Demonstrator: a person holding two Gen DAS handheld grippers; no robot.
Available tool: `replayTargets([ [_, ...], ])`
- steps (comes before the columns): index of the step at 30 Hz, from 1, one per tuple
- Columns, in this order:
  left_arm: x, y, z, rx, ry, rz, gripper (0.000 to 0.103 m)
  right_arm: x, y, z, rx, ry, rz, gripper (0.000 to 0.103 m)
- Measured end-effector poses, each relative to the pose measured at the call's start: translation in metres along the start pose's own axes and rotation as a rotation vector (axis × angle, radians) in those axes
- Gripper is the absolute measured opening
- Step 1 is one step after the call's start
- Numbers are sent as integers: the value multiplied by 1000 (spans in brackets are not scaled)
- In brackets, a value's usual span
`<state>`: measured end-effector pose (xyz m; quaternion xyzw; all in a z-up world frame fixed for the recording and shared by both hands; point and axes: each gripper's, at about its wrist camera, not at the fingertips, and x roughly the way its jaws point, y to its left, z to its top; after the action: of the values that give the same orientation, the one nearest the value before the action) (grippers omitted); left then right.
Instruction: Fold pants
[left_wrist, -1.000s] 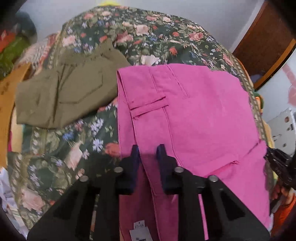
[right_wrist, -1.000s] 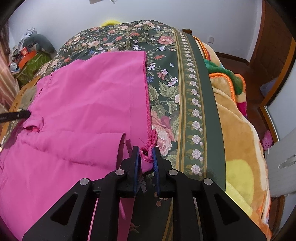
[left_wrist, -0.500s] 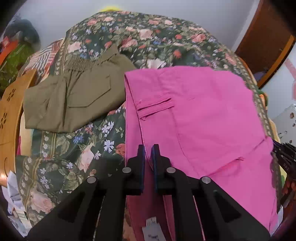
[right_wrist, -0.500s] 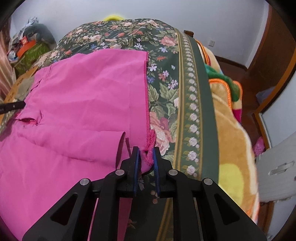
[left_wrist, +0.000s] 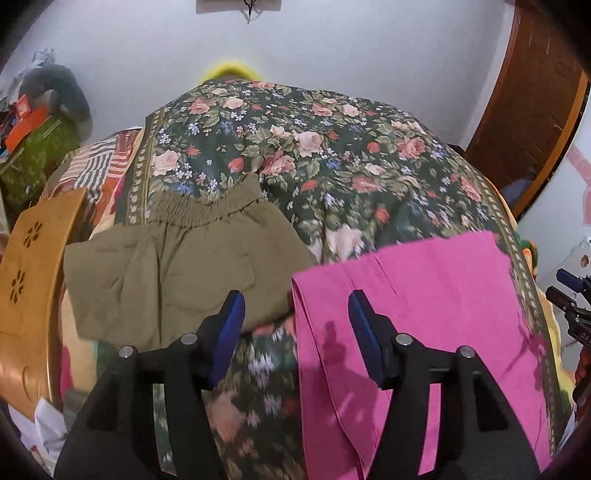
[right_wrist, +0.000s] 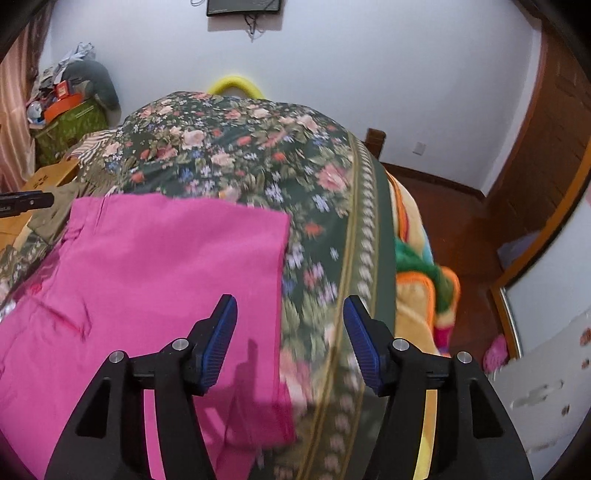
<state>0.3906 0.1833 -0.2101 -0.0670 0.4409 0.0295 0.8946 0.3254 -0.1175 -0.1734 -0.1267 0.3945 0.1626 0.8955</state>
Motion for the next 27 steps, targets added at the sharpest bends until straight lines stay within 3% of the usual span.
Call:
replayTargets([
  [5, 35, 5, 13, 3, 37, -25, 58, 39, -2, 18, 20, -5, 31, 56],
  [13, 73, 4, 3, -42, 120, -90, 58, 94, -11, 30, 73, 56, 64, 55],
  [16, 78, 5, 2, -52, 125, -115, 58, 100, -10, 39, 62, 44, 73, 45],
  [18, 79, 5, 1, -52, 131, -148, 47, 103, -7, 44, 59, 40, 98, 38],
  [23, 76, -8, 5, -35, 143, -135, 26, 111, 3, 49, 56, 41, 145, 8],
  [27, 65, -23, 5, 32, 104, -54, 13, 107, 16, 51, -13, 33, 104, 3],
])
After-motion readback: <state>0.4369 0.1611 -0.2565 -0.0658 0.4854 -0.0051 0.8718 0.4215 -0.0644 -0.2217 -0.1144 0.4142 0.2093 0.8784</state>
